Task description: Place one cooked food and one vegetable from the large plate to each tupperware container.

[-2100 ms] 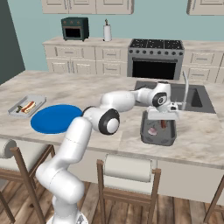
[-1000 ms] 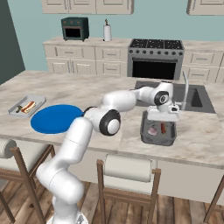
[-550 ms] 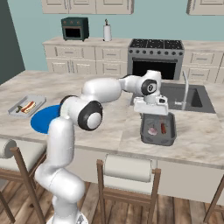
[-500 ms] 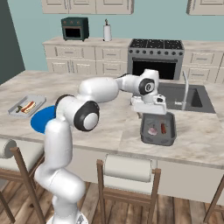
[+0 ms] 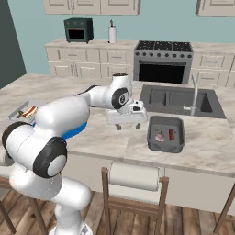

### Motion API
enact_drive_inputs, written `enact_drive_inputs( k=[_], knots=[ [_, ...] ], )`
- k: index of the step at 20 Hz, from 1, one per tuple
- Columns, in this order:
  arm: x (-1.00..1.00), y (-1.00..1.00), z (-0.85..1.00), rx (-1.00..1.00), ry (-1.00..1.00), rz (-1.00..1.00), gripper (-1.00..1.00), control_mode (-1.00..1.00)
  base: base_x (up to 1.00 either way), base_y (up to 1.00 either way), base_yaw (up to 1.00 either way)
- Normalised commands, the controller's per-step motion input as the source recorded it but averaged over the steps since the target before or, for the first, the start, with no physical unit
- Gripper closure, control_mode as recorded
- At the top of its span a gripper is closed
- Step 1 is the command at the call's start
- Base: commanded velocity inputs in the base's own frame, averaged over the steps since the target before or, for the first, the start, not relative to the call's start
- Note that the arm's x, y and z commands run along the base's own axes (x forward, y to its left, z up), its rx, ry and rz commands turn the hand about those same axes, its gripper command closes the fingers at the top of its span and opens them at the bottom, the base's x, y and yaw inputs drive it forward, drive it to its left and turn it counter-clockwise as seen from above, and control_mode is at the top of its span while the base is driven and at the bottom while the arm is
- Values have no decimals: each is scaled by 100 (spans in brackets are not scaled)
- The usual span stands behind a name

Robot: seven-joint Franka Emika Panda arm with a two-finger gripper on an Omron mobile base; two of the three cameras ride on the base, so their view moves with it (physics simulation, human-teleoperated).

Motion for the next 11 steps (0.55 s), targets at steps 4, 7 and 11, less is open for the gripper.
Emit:
enact_drive_inputs(
  k=[4, 7, 11],
  knots=[
    [-9, 100, 31, -9, 3, 34, -100, -100, 0, 0, 0],
    [0, 100, 30, -13, 20, 36, -100, -100, 0, 0, 0],
    [0, 100, 27, -12, 25, 21, -100, -100, 0, 0, 0]
  ],
)
